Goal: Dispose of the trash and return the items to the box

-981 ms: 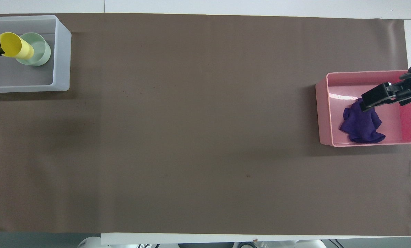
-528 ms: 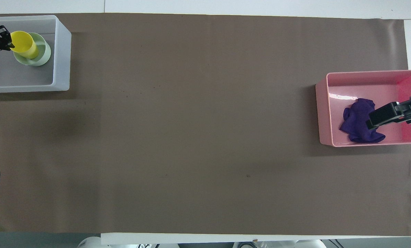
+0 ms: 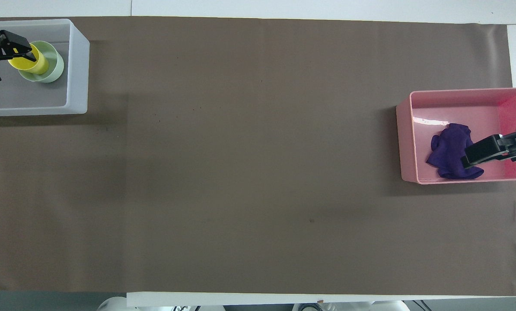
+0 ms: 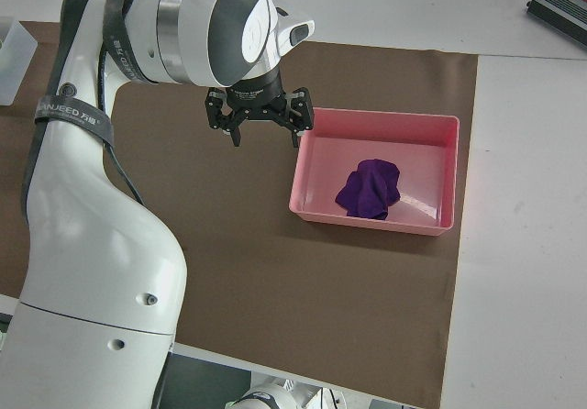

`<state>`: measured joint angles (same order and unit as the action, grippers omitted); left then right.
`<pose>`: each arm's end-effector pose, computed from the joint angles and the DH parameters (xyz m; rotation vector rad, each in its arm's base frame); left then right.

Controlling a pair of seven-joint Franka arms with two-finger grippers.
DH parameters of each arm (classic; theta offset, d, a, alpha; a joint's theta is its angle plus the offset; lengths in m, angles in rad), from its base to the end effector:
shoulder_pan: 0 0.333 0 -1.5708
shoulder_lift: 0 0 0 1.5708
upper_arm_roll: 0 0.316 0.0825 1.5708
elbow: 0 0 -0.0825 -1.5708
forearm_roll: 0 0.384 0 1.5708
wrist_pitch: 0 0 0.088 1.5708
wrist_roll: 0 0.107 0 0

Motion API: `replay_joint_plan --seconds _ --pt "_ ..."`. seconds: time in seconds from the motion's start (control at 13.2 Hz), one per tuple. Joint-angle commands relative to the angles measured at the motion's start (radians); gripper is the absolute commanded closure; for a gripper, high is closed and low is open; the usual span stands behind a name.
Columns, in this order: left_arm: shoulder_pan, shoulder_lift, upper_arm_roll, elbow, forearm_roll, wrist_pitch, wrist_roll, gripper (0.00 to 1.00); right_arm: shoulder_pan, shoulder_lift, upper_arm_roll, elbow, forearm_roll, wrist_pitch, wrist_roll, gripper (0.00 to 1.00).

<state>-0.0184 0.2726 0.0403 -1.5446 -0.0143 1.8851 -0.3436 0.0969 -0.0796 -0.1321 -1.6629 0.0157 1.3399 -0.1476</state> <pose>0.6520 0.0104 0.5008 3.0734 0.5713 0.1044 0.5016 -0.0184 0.6069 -3.0660 -0.1777 0.3715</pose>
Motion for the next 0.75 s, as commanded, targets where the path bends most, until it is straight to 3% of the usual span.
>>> replay_joint_plan --seconds 0.0,0.15,0.3,0.53,0.68 --pt "-0.069 -0.195 0.012 -0.196 0.013 -0.049 0.037 0.00 -0.013 -0.022 0.003 -0.031 -0.007 0.041 -0.021 0.00" --pt "-0.086 -0.274 0.010 -0.232 0.013 -0.118 0.104 0.00 -0.013 -0.022 0.003 -0.038 -0.011 0.062 -0.017 0.00" --pt "-0.094 -0.320 0.012 -0.204 0.013 -0.187 0.231 0.00 -0.013 -0.022 0.003 -0.038 -0.013 0.078 -0.015 0.00" --pt "-0.080 -0.273 0.021 -0.068 0.014 -0.260 0.316 0.00 -0.014 -0.022 0.002 -0.038 -0.013 0.074 -0.016 0.00" --pt "-0.080 -0.263 0.026 -0.040 0.016 -0.287 0.348 0.00 -0.013 -0.022 0.003 -0.038 -0.028 0.078 -0.015 0.00"
